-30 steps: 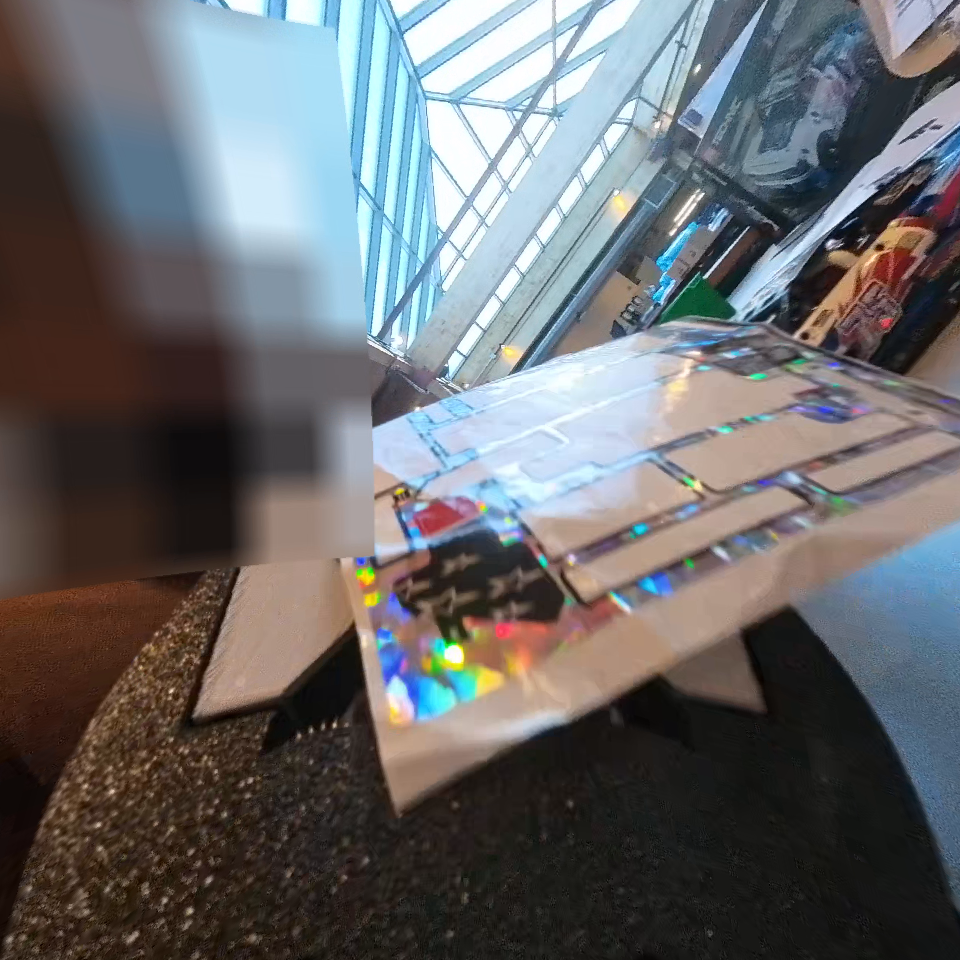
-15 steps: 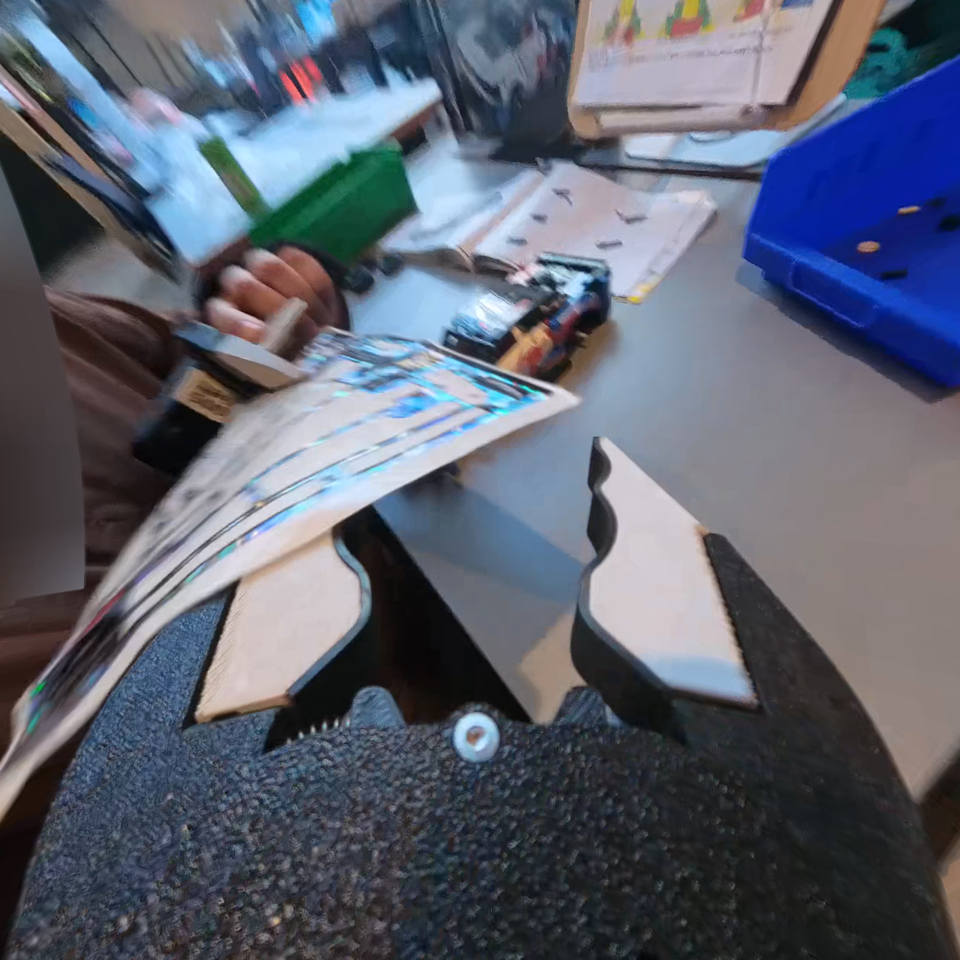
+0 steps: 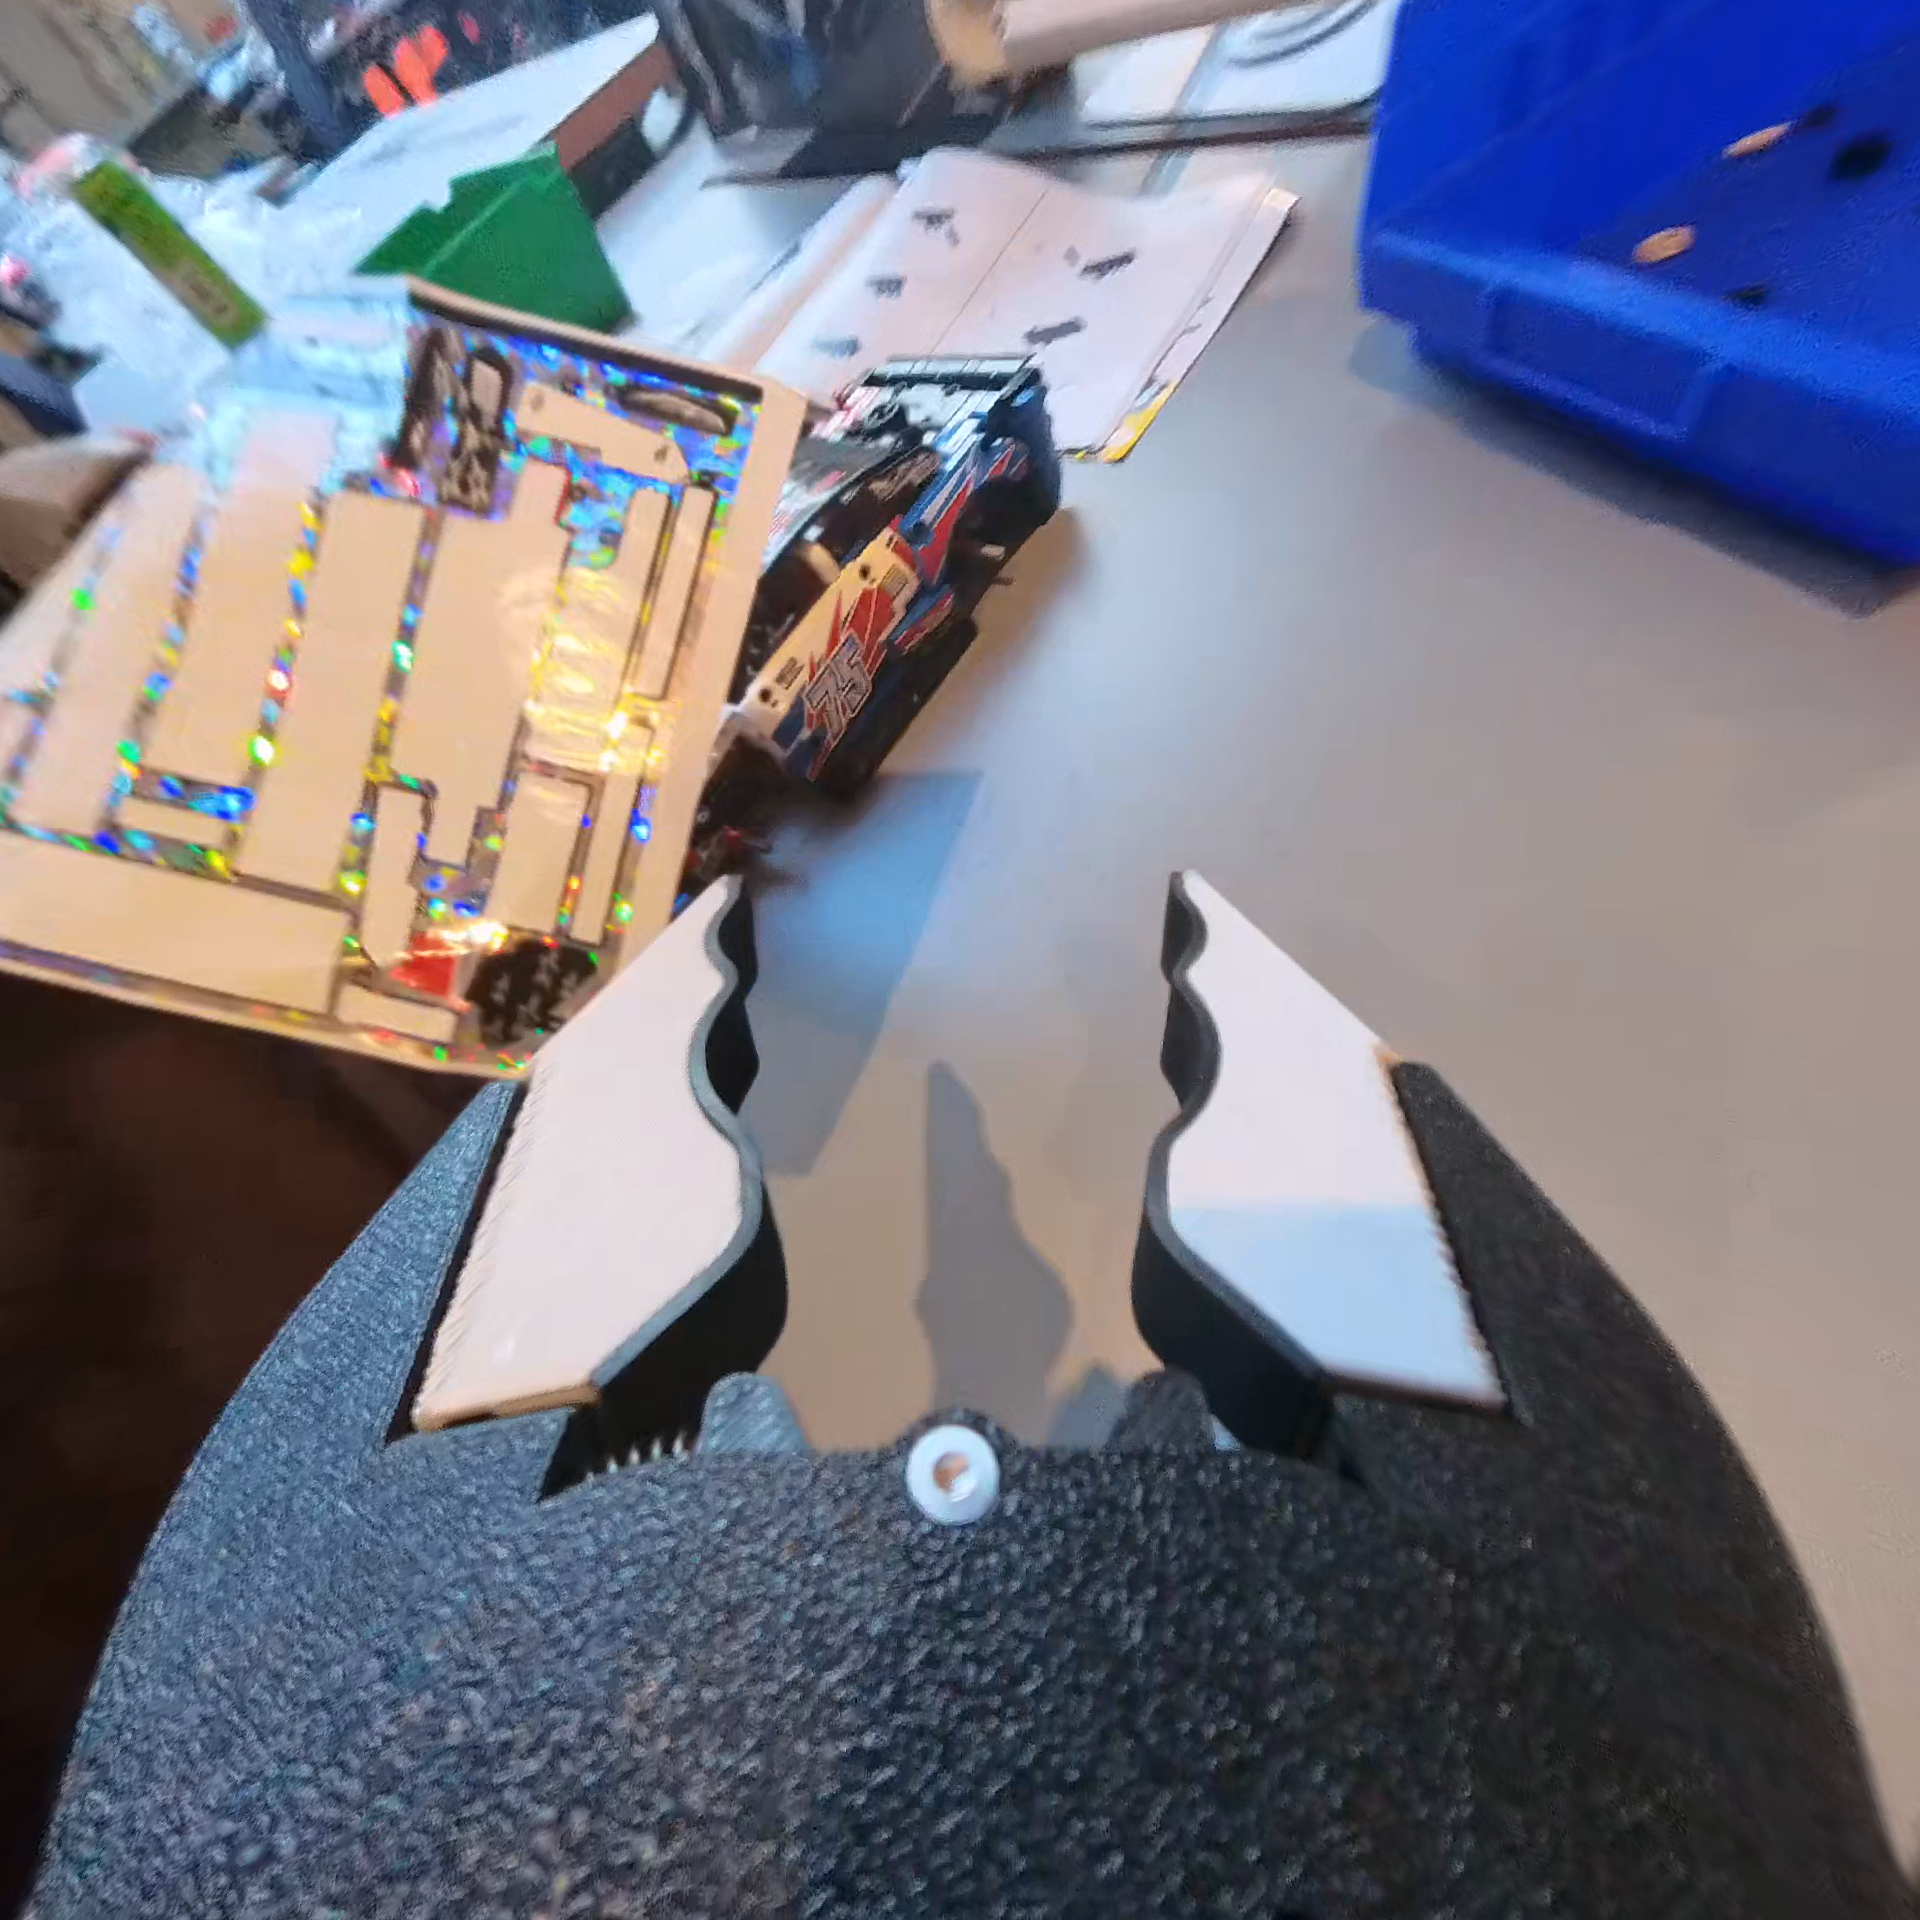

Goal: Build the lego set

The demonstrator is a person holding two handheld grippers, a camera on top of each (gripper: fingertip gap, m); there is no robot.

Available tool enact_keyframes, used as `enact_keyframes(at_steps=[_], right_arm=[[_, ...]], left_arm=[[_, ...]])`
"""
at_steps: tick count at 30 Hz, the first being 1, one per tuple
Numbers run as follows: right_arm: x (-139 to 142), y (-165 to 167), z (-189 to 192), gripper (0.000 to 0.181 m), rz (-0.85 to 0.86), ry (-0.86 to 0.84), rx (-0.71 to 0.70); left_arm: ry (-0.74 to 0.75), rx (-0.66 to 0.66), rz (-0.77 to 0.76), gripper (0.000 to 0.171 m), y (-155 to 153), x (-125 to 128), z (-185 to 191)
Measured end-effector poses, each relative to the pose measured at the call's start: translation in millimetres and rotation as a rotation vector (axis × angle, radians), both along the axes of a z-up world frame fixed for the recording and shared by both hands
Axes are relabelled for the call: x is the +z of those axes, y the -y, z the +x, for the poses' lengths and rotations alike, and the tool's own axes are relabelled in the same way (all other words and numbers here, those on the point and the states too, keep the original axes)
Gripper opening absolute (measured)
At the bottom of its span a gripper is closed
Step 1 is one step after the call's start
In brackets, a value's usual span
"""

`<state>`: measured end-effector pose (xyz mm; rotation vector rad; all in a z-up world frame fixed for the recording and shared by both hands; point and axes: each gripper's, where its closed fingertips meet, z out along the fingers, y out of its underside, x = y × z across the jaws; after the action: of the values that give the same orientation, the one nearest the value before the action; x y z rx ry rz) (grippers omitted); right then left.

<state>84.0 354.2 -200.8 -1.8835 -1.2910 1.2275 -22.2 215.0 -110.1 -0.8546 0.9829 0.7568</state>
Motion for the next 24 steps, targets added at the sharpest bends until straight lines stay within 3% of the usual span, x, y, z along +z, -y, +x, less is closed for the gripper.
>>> enact_keyframes(at_steps=[3,9,14,16,17,20,24], right_arm=[[-7.0,1.2,-47.1,0.078,0.014,0.028,0.087],[9.0,0.6,-143.4,0.066,0.048,-0.092,0.243],[-3.0,-8.8,-219.8,0.064,0.051,-0.049,0.382],[-4.2,-10.9,-248.0,0.040,0.053,-0.047,0.440],[-4.0,-12.4,-259.5,0.028,0.065,-0.048,0.461],[3.2,-16.4,-283.1,0.028,0.098,-0.102,0.468],[13.0,-16.1,-286.8,0.027,0.128,-0.222,0.423]], left_arm=[[0.111,-0.002,-0.034,0.000,10.9,3.5,-36.2],[0.217,0.017,0.007,0.000,17.3,10.4,-79.1],[0.360,0.033,0.000,0.000,19.8,26.9,-141.3],[0.393,0.059,-0.028,0.000,18.0,19.5,-160.2],[0.400,0.059,-0.057,0.000,16.4,13.6,-163.8],[0.415,0.051,-0.101,0.000,14.6,5.0,-166.5],[0.460,0.062,-0.112,0.000,12.3,3.5,-176.6]])
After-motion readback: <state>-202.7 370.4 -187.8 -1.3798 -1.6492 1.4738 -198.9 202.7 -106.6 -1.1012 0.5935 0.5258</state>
